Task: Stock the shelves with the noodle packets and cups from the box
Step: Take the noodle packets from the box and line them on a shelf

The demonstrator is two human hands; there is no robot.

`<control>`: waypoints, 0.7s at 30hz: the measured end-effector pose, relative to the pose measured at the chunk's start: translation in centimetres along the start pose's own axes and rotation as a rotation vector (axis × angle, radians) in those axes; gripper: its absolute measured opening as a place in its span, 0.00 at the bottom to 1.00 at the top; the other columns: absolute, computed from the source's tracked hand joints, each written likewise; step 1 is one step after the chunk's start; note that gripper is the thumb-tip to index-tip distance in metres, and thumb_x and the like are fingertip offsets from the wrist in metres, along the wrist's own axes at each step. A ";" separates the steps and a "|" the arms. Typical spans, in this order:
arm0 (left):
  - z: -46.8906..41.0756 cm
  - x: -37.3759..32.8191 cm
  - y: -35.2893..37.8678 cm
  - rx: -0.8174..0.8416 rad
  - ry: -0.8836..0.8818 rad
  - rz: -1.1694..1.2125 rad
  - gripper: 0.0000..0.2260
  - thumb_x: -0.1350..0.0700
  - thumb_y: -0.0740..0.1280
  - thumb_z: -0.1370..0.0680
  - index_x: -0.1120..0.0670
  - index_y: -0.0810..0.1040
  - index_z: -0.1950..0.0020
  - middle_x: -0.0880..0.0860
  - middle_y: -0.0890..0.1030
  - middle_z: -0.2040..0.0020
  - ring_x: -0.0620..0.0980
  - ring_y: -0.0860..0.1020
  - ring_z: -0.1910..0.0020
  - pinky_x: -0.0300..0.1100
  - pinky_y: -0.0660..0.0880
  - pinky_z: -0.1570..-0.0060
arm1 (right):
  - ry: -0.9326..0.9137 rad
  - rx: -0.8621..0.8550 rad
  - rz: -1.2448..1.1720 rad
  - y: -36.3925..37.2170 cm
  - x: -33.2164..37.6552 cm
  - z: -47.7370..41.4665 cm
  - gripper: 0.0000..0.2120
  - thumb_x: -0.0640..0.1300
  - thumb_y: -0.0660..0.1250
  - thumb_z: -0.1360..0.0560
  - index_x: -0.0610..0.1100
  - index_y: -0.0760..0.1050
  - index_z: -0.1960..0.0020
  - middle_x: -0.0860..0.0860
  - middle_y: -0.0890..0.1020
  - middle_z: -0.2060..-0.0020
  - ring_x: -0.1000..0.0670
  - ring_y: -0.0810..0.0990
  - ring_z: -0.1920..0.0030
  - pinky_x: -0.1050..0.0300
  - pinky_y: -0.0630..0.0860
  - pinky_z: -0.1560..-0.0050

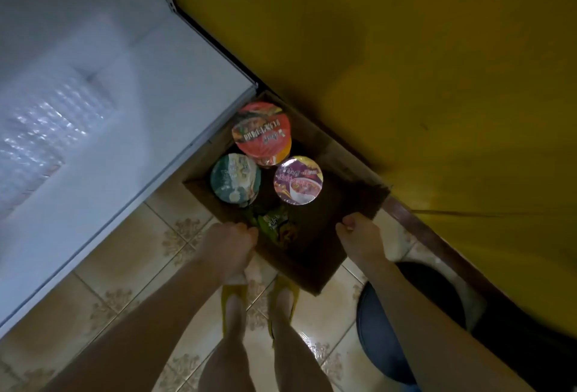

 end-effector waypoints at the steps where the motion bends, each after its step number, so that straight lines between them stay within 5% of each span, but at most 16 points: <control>1: -1.0 0.3 1.4 0.045 -0.012 0.012 0.10 0.54 0.55 0.20 0.55 0.73 0.44 0.53 0.78 0.47 0.53 0.78 0.48 0.43 0.73 0.54 | 0.008 0.020 0.004 1.7 -0.7 -0.9 0.14 0.44 0.60 0.22 0.38 0.73 0.40 0.41 0.79 0.45 0.42 0.77 0.43 0.57 0.71 0.47; 11: -13.2 2.1 14.5 0.175 0.026 -0.125 0.11 0.58 0.56 0.20 0.57 0.71 0.40 0.56 0.76 0.42 0.56 0.76 0.44 0.46 0.72 0.53 | -0.019 0.213 -0.028 18.7 -1.9 -10.9 0.13 0.46 0.60 0.22 0.38 0.74 0.44 0.41 0.79 0.46 0.41 0.77 0.43 0.50 0.75 0.45; 21: -20.7 1.7 24.7 0.426 0.067 -0.289 0.11 0.61 0.57 0.20 0.58 0.73 0.39 0.54 0.76 0.40 0.53 0.75 0.42 0.43 0.69 0.53 | -0.067 0.348 0.156 28.4 -2.2 -17.5 0.29 0.57 0.62 0.26 0.42 0.65 0.31 0.41 0.69 0.32 0.40 0.67 0.32 0.45 0.62 0.30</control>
Point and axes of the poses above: each hand's wrist, its own z-axis away from the middle knuckle, its own y-axis out of the palm, x = y × z, the point moved 10 cm from there along -z, towards the middle knuckle
